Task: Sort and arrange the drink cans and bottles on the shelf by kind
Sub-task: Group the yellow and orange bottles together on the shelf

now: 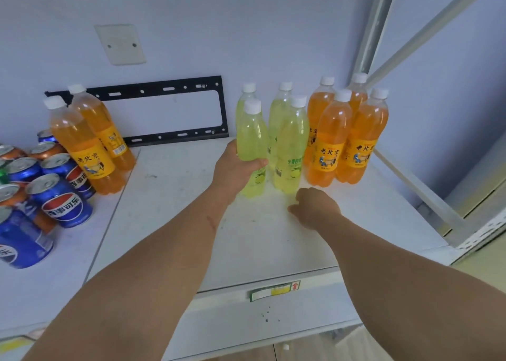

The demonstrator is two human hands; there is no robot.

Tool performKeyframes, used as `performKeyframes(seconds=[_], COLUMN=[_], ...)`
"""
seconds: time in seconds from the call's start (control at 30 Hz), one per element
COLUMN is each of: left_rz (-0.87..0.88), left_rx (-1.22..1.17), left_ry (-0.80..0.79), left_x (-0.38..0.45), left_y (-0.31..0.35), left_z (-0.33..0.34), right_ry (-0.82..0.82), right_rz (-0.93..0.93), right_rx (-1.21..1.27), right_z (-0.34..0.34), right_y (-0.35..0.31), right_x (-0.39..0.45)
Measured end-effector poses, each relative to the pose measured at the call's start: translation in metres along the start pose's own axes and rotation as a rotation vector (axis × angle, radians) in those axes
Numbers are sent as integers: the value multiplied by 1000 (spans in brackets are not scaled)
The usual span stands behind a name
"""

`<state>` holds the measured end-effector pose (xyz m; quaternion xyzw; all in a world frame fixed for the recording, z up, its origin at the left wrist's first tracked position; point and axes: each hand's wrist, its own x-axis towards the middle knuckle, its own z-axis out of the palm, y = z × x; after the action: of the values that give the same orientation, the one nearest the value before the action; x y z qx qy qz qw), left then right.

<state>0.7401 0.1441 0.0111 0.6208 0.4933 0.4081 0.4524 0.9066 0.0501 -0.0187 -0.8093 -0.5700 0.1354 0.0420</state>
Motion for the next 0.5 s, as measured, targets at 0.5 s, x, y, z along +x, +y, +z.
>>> performKeyframes(seconds=[0.5], left_rz=[31], left_rx=[553], left_ry=[-94], left_x=[-25], left_y=[1], left_z=[-27], right_ry=[68], right_rz=[-281], right_rx=[-331], right_z=[-15], right_y=[-65], right_x=[-24])
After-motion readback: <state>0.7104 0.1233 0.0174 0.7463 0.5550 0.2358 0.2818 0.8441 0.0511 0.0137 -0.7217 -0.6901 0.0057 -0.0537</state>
